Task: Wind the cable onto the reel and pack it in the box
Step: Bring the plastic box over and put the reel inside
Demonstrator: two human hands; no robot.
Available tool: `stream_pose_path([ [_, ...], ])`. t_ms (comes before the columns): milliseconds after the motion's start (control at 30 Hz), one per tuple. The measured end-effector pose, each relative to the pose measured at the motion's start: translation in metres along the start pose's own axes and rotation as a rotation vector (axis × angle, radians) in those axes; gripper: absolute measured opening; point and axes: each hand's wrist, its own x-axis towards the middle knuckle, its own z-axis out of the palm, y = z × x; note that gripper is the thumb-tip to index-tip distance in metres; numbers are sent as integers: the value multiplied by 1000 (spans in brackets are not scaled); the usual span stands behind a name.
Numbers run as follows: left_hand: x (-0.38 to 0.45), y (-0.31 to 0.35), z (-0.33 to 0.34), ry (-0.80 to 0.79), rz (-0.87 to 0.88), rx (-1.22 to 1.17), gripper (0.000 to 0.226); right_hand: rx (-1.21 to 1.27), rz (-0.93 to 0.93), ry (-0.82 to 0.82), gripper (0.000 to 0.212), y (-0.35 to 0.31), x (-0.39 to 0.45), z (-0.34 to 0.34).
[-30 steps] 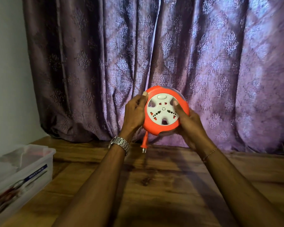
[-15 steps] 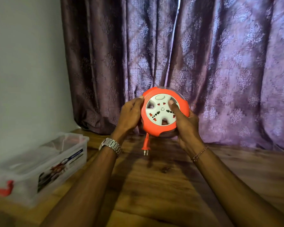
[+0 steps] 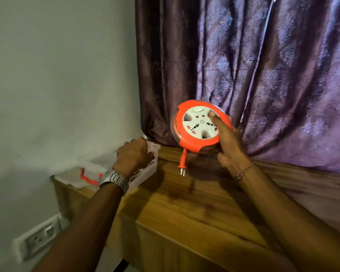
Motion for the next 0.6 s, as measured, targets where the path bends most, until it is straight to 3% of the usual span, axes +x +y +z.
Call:
stream_pose_path([
  [267, -20, -12, 11, 74, 65, 185, 22, -46, 82, -6, 47, 17, -13, 16],
  [467, -19, 1, 14, 98, 218, 16, 29, -69, 63, 26, 30, -1, -19, -1],
  [600, -17, 28, 16, 24, 396, -102, 28, -65, 60, 30, 22, -22, -22, -26],
])
